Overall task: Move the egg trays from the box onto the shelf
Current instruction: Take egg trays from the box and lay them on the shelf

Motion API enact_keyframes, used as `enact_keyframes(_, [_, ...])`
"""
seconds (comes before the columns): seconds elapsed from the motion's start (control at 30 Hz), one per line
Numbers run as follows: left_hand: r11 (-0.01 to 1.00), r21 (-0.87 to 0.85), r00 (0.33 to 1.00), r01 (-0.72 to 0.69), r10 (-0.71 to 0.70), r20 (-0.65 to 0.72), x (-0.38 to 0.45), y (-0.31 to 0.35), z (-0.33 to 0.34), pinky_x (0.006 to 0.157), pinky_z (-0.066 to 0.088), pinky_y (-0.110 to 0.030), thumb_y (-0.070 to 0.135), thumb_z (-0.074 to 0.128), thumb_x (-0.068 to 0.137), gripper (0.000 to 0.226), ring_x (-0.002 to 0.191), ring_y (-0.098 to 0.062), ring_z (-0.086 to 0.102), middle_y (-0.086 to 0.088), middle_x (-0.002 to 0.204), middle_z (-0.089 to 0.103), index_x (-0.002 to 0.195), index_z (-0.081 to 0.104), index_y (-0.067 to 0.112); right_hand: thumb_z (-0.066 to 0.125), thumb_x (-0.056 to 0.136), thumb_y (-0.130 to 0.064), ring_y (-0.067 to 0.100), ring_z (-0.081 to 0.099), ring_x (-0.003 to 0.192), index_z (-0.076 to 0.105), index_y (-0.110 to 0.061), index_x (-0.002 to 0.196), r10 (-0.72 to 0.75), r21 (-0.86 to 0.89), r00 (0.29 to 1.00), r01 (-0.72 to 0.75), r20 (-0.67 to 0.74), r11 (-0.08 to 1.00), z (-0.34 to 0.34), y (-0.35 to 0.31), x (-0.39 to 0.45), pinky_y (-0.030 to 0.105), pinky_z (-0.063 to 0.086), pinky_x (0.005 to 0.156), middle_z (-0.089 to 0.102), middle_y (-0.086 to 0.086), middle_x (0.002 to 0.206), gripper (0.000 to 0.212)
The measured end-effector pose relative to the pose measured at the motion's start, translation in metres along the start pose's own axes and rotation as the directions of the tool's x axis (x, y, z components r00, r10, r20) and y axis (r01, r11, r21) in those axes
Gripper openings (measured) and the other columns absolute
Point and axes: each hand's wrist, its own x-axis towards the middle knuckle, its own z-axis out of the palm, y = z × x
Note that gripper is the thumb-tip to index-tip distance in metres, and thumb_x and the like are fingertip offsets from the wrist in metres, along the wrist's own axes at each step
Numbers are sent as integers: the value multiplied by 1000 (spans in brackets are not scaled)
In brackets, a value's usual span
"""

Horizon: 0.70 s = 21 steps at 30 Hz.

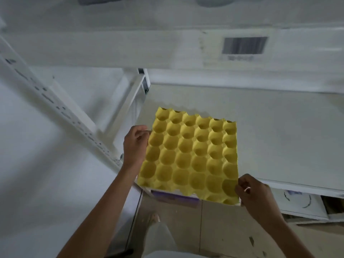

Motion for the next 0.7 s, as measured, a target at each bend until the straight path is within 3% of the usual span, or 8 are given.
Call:
enact_keyframes(0.1, [998, -24, 991, -66, 68, 115, 63, -6, -12, 90, 63, -47, 16, 59, 95, 22, 102, -20, 77, 5, 103, 80, 99, 73, 32, 66, 89, -12, 3, 62, 41, 61, -24, 78, 13, 7, 998, -12, -62, 1000, 28, -33, 37, 29, 51, 49, 66, -6, 51, 18])
enact_keyframes(0.23, [979, 121, 962, -162, 129, 241, 121, -14, -15, 101, 57, -39, 16, 63, 98, 26, 115, -16, 69, 5, 121, 73, 122, 70, 17, 62, 92, -13, 17, 70, 49, 64, -16, 85, 69, 6, 990, -69, -120, 998, 61, -80, 93, 39, 60, 62, 71, 3, 66, 8])
enact_keyframes(0.33, [925, 291, 943, -243, 155, 295, 152, -17, -13, 96, 52, -37, 23, 65, 95, 37, 120, -25, 65, -4, 133, 67, 131, 61, 13, 56, 93, -17, 30, 72, 63, 65, -15, 92, 103, -30, 988, -108, -117, 994, 90, -103, 134, 45, 61, 69, 73, 10, 74, 9])
enact_keyframes(0.47, [832, 498, 943, -246, 88, 320, 180, -30, -3, 108, 48, -49, 41, 65, 91, 62, 135, -34, 55, -12, 148, 52, 144, 49, 12, 50, 93, -18, 34, 70, 73, 63, -15, 96, 68, -97, 991, -79, -113, 992, 121, -123, 171, 40, 58, 72, 71, 9, 78, 14])
enact_keyframes(0.57, [773, 609, 952, -175, -26, 306, 188, -49, 9, 112, 45, -54, 51, 62, 91, 71, 141, -38, 47, -14, 155, 41, 148, 43, 12, 44, 96, -17, 32, 57, 79, 59, -10, 102, 44, -195, 990, -70, -134, 978, 133, -134, 190, 35, 45, 68, 64, 12, 91, 18])
enact_keyframes(0.7, [789, 602, 947, -122, -90, 310, 202, -55, 17, 111, 45, -56, 52, 61, 87, 76, 139, -41, 48, -12, 157, 36, 150, 41, 16, 43, 92, -11, 31, 54, 77, 59, -8, 99, 85, -224, 988, -112, -127, 968, 130, -142, 200, 34, 41, 66, 63, 15, 91, 18])
